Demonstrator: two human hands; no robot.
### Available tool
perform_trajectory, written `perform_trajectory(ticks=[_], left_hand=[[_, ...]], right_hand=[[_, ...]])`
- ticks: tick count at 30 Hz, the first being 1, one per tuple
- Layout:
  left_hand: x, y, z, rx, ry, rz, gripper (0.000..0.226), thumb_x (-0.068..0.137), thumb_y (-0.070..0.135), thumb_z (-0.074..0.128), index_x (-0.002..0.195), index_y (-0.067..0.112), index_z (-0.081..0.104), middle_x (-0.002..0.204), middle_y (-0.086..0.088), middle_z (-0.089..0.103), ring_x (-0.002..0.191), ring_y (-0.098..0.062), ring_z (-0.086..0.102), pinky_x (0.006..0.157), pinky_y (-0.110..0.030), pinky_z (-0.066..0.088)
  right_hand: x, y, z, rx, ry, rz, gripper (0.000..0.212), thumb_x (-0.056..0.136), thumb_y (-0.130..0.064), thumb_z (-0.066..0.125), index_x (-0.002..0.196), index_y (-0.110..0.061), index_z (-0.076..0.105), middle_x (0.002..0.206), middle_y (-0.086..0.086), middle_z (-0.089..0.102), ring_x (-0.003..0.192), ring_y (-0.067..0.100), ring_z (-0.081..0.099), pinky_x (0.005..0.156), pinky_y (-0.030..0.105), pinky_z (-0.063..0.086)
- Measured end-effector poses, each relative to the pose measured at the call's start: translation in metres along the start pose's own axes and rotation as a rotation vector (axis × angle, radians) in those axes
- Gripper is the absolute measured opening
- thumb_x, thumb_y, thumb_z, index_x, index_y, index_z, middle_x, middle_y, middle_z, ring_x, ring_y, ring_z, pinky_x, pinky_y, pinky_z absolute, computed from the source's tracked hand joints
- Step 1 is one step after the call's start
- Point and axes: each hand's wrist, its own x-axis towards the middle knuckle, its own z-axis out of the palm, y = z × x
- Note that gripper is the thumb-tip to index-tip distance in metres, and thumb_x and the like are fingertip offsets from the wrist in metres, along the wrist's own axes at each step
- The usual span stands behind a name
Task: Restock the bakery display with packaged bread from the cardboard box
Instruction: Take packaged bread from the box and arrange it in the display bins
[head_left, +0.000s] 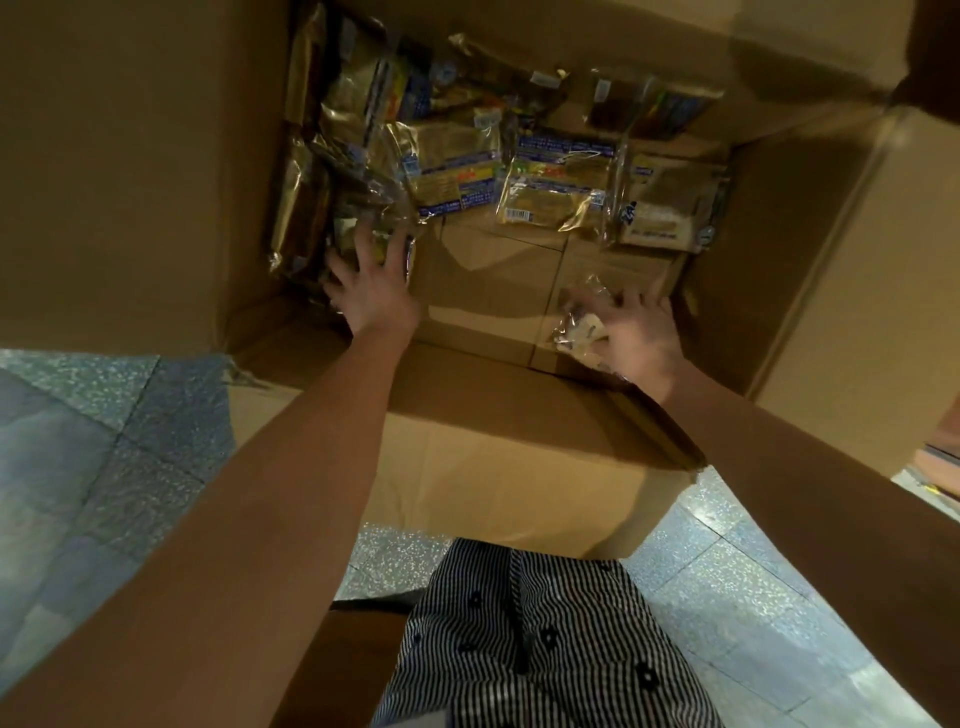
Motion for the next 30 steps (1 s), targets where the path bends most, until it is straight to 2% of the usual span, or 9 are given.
perform_trajectory(ticks=[6,9,14,18,20,22,25,27,30], left_hand=[[-0.036,-0.007,-0.028,-0.136,0.081,0.157,0.088,0.081,0.031,0.073,0.151,0.040,0.020,0.158,-0.009,0.014,0.141,-0.044,0.016,0.112,-0.066,0.024],[-0.063,-0.012,-0.044,-0.237,0.171,0.204,0.084,0.081,0.033,0.071,0.150,0.041,0.024,0.159,-0.005,0.013,0.142,-0.042,0.015,0.111,-0.067,0.023],[-0.117,-0.024,-0.068,-0.454,0.306,0.180,0.083,0.079,0.028,0.071,0.150,0.040,0.029,0.160,-0.002,0.014,0.144,-0.038,0.015,0.112,-0.063,0.024],[-0.164,-0.037,-0.073,-0.802,0.313,0.133,0.081,0.078,0.023,0.064,0.147,0.048,0.030,0.160,0.006,0.013,0.146,-0.031,0.018,0.115,-0.057,0.028],[-0.191,-0.045,-0.073,-1.024,0.300,0.138,0.082,0.074,0.027,0.059,0.144,0.056,0.028,0.156,0.015,0.015,0.144,-0.025,0.024,0.111,-0.053,0.038],[-0.221,-0.054,-0.073,-1.195,0.320,0.110,0.083,0.072,0.027,0.058,0.143,0.057,0.028,0.151,0.015,0.020,0.140,-0.021,0.031,0.107,-0.049,0.044],[-0.266,-0.068,-0.066,-1.378,0.404,0.036,0.086,0.073,0.017,0.060,0.144,0.056,0.030,0.143,0.000,0.036,0.128,-0.024,0.045,0.103,-0.049,0.048],[-0.300,-0.080,-0.056,-1.514,0.466,0.023,0.088,0.076,0.013,0.058,0.142,0.061,0.026,0.140,-0.002,0.043,0.124,-0.023,0.052,0.098,-0.050,0.051],[-0.356,-0.102,-0.037,-1.679,0.513,-0.010,0.088,0.083,0.010,0.052,0.151,0.049,0.011,0.143,0.008,0.040,0.102,0.009,0.059,0.075,-0.021,0.055]], right_hand=[[-0.023,-0.019,-0.029,0.245,-0.026,0.002,0.064,0.096,-0.010,0.052,0.151,-0.032,0.027,0.136,0.018,0.050,0.122,0.039,0.050,0.107,0.051,0.037],[-0.035,-0.033,-0.046,0.467,0.111,0.064,0.060,0.097,-0.019,0.053,0.150,-0.037,0.030,0.134,0.014,0.049,0.113,0.033,0.055,0.092,0.041,0.049],[-0.063,-0.069,-0.078,0.813,0.394,0.030,0.063,0.093,-0.012,0.063,0.147,-0.033,0.038,0.146,0.002,0.050,0.117,0.019,0.059,0.103,0.034,0.048],[-0.095,-0.104,-0.101,1.046,0.531,-0.017,0.062,0.089,-0.010,0.068,0.143,-0.031,0.044,0.145,-0.008,0.049,0.123,0.015,0.057,0.102,0.037,0.050],[-0.114,-0.120,-0.114,1.105,0.537,-0.069,0.060,0.089,-0.011,0.068,0.142,-0.028,0.046,0.146,-0.011,0.047,0.131,0.004,0.045,0.111,0.024,0.038],[-0.138,-0.139,-0.123,1.134,0.508,-0.128,0.059,0.090,-0.011,0.068,0.142,-0.029,0.046,0.144,-0.020,0.043,0.129,-0.009,0.033,0.106,0.010,0.029],[-0.174,-0.168,-0.125,1.146,0.430,-0.240,0.060,0.090,-0.013,0.068,0.140,-0.036,0.045,0.137,-0.029,0.037,0.124,-0.015,0.028,0.106,0.016,0.027],[-0.201,-0.186,-0.120,1.140,0.380,-0.326,0.058,0.090,-0.015,0.068,0.139,-0.036,0.046,0.140,-0.027,0.039,0.123,-0.016,0.028,0.101,0.006,0.024],[-0.241,-0.207,-0.104,1.116,0.331,-0.460,0.056,0.089,-0.011,0.070,0.137,-0.030,0.051,0.129,-0.032,0.042,0.111,-0.029,0.034,0.086,-0.011,0.022]])
